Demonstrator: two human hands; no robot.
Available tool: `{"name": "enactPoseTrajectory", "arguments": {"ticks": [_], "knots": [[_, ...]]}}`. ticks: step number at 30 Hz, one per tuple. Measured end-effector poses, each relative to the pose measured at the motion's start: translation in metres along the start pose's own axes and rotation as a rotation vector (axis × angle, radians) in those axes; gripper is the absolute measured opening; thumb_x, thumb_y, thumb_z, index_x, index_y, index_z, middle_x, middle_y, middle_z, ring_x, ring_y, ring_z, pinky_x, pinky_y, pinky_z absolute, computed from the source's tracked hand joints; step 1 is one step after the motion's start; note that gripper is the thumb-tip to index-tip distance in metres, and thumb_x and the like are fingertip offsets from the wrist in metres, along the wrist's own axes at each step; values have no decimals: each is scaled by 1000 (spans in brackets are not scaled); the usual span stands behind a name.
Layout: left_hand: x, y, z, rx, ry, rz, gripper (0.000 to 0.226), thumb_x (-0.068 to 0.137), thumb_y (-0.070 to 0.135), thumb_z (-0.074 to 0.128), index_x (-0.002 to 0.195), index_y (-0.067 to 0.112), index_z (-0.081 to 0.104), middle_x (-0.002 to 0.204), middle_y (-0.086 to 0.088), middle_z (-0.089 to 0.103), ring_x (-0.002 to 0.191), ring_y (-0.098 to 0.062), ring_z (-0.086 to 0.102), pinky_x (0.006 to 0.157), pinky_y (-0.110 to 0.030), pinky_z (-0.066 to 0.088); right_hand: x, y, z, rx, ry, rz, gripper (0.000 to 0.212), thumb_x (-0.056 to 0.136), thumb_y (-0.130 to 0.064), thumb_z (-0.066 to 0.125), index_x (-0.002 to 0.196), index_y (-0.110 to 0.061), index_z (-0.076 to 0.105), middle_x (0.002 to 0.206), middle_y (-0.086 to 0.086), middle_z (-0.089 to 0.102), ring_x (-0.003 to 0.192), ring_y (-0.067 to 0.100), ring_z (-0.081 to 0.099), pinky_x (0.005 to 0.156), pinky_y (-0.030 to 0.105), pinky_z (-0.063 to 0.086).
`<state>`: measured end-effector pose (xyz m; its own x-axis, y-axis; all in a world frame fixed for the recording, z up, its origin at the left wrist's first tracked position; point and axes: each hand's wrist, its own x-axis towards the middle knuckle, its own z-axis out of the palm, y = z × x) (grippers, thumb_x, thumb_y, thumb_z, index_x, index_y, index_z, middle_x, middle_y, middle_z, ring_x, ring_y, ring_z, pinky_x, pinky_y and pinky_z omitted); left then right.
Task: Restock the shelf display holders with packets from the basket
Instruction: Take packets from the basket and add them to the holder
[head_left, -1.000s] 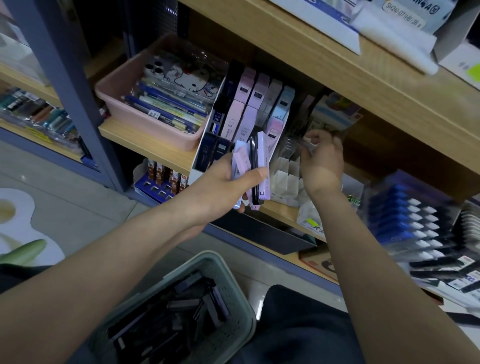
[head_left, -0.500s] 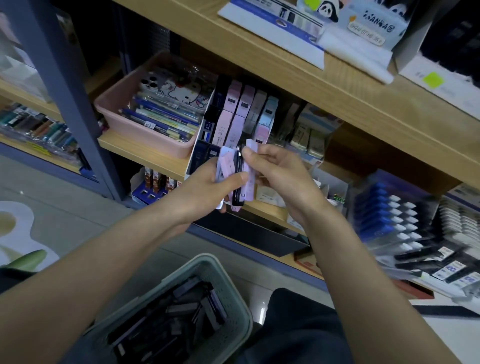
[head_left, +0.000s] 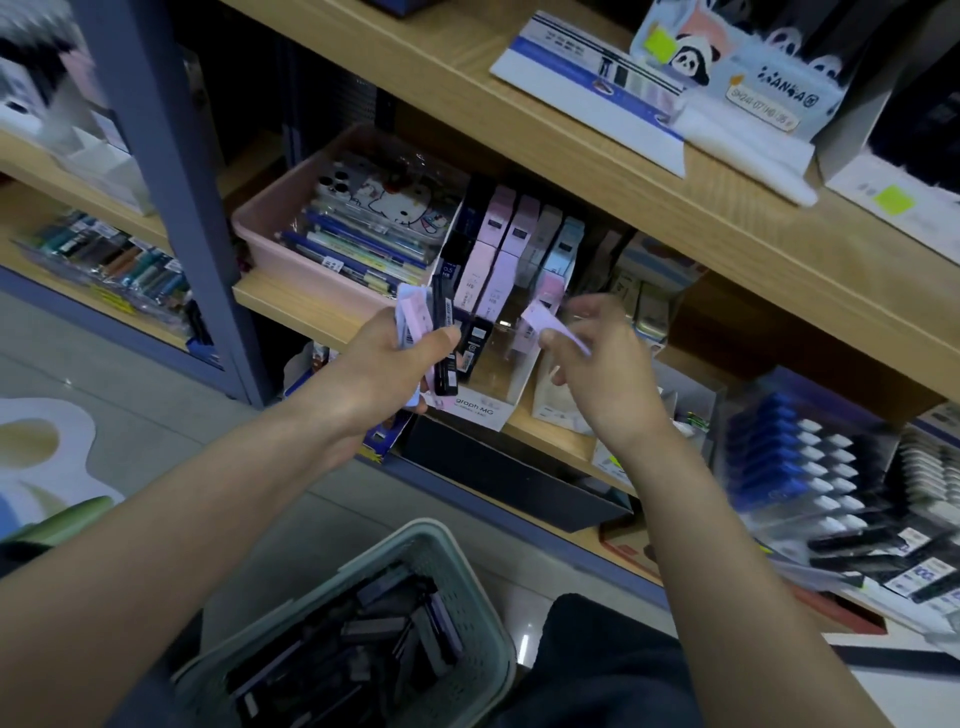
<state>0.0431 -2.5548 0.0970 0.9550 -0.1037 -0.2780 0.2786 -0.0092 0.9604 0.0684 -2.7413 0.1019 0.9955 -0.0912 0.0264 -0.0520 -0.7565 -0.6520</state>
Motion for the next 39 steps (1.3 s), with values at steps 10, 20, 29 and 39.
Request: {"name": "enactPoseTrajectory", "arguments": {"ticks": [10, 20, 29, 39], "knots": [[1, -4, -6, 5, -3, -46, 18, 96, 28, 48, 106, 13, 52, 78, 1, 56, 65, -10, 54, 47, -11, 45, 9, -7, 0, -190, 249, -174, 23, 87, -17, 65, 107, -13, 54, 81, -11, 50, 79, 12, 55, 67, 25, 43], [-5, -3, -1, -10, -51, -65, 13, 96, 27, 49, 105, 20, 55, 96, -5, 66, 83, -20, 62, 67, -25, 51, 20, -2, 13, -65, 156, -204, 22, 98, -10, 43, 112, -17, 58, 100, -8, 49, 84, -5, 43, 75, 16, 38], [-4, -5, 3, -51, -131, -93, 9, 96, 28, 47, 96, 23, 56, 87, -2, 69, 79, -19, 67, 70, -24, 54, 22, -3, 8, -230, 265, -334, 5, 92, -9, 54, 95, -7, 58, 93, 2, 54, 89, 16, 52, 73, 34, 44], [-3, -6, 5, -9, -145, -96, 12, 96, 29, 47, 100, 23, 56, 93, -5, 68, 84, -18, 66, 68, -23, 51, 26, 5, 17, -259, 247, -298, 16, 89, -14, 61, 104, -10, 64, 108, 5, 53, 95, 16, 53, 81, 38, 51]]}}
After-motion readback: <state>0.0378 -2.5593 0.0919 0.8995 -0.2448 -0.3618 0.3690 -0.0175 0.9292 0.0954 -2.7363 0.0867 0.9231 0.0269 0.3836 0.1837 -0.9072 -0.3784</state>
